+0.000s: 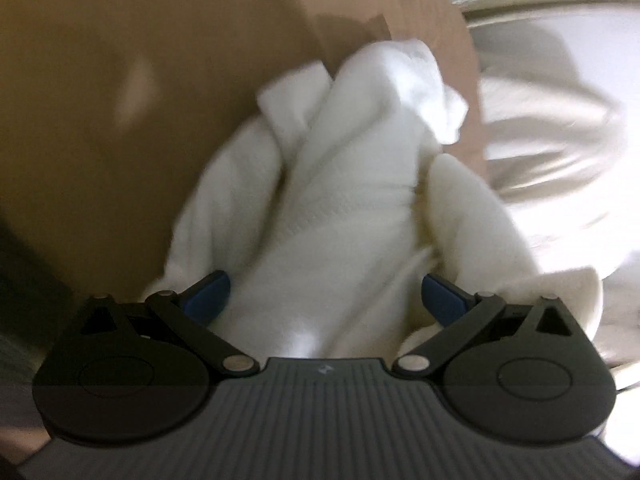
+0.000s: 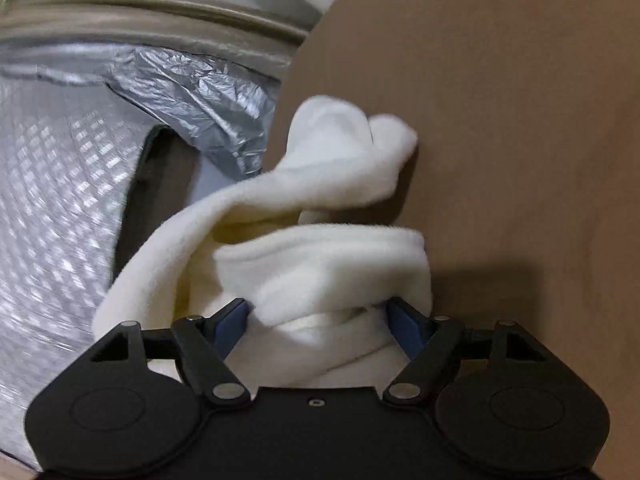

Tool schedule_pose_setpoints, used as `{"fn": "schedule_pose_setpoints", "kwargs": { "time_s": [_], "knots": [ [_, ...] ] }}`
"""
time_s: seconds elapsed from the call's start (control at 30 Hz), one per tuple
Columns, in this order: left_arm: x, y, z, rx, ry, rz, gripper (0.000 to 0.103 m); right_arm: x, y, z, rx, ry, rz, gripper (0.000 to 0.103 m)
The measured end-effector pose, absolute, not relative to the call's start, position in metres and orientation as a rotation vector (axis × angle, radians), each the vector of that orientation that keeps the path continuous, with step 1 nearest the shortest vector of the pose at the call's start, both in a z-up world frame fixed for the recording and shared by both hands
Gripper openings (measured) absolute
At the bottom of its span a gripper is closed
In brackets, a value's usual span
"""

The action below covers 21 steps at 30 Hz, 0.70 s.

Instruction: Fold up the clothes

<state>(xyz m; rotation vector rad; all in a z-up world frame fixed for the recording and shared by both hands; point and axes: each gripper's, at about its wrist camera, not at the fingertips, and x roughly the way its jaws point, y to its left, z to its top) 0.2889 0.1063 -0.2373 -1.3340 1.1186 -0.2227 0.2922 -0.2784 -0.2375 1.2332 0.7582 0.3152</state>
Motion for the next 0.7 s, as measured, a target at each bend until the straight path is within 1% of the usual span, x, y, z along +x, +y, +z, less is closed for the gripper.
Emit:
{"fn": "schedule_pose_setpoints", "kwargs": {
  "time_s": [0.03, 0.13, 0.23, 0.33, 0.5, 0.7],
  "knots": [
    [0.29, 0.098, -0.244, -1.401, 1.137, -0.284, 0.103, 0.296, -0.277, -0.24, 1.235, 0.766, 0.329, 0.081],
    [0.291, 0.068, -0.231, -1.294, 1.166, -0.361, 0.103, 0.295, -0.273, -0.247, 1.325, 0.784, 0.368, 0.081],
    [0.287, 0.054, -0.218, -1.309, 1.143, -0.451, 0.103, 0.285, -0.276, -0.244, 1.396, 0.755, 0.409, 0.081],
    [0.282, 0.039, -0.193, -1.252, 1.128, -0.519, 0.103, 0.276, -0.279, -0.24, 1.467, 0.722, 0.454, 0.081],
    [0.263, 0.0, -0.159, -1.237, 1.115, -0.68, 0.103, 0.236, -0.299, -0.191, 1.428, 0.612, 0.455, 0.081],
    [0.245, -0.073, -0.113, -1.192, 1.109, -0.868, 0.103, 0.187, -0.338, -0.122, 1.342, 0.465, 0.434, 0.081]
  ]
}}
